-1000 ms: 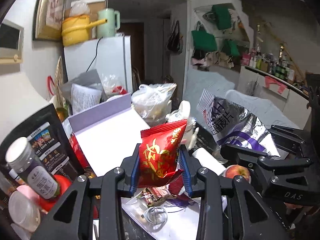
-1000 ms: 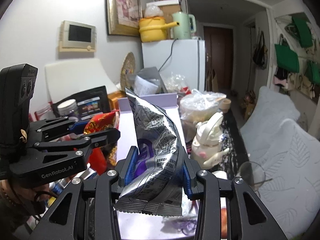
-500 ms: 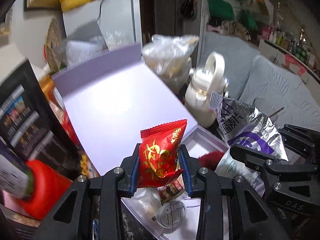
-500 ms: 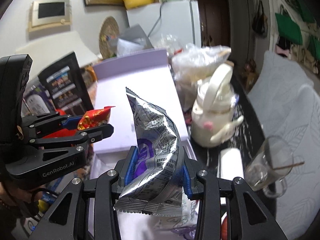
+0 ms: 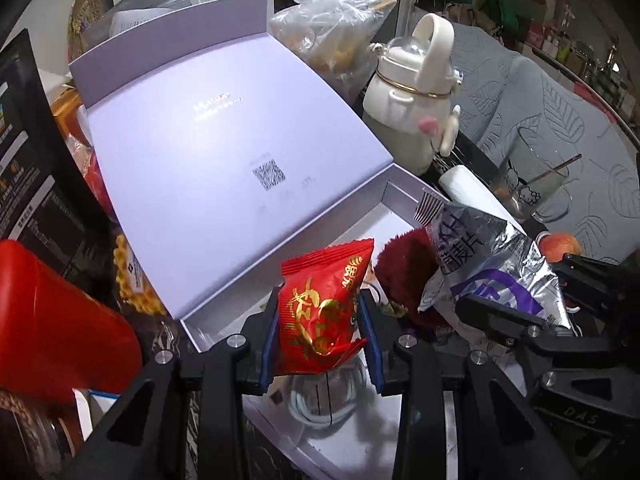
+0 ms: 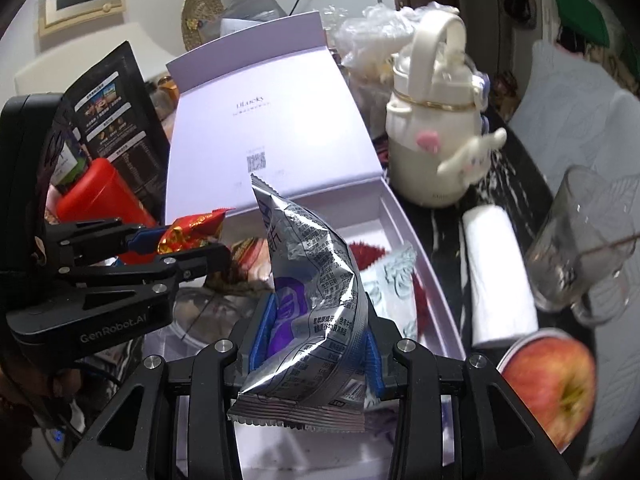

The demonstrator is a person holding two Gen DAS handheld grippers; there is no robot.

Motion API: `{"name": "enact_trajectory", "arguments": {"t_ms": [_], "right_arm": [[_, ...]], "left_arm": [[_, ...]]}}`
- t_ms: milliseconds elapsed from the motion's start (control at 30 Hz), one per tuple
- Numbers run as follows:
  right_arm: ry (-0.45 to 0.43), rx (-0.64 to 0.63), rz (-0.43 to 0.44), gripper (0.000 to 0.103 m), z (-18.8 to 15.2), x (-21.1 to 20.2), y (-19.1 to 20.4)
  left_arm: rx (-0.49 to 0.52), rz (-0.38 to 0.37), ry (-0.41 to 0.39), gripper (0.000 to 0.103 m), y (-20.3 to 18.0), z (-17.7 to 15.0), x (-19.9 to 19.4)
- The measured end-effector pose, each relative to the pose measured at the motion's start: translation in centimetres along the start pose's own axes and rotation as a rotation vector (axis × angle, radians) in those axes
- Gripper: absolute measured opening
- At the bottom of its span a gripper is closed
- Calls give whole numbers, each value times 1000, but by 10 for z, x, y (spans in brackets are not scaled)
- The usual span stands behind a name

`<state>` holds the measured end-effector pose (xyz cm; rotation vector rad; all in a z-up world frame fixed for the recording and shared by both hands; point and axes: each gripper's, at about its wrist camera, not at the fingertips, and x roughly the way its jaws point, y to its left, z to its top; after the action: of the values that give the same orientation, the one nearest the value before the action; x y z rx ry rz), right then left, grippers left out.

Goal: Organize soft objects
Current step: 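Lower both packets into the box and open both grippers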

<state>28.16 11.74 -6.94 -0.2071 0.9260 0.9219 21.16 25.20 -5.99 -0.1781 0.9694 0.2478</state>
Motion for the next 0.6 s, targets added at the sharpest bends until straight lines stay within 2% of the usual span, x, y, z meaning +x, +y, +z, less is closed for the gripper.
{"name": "enact_trajectory", "arguments": {"t_ms": [267,400,600], "right_arm": [[20,-11,11,39,-10,-3,8],[63,6,59,39,-15,-2,13],[111,29,91,39,-17,6,14]], "left_arm": [[33,5,35,35,-11,-14,6],[56,0,57,35,-16,-24,7],[85,34,73,35,-18,-28,7]]}}
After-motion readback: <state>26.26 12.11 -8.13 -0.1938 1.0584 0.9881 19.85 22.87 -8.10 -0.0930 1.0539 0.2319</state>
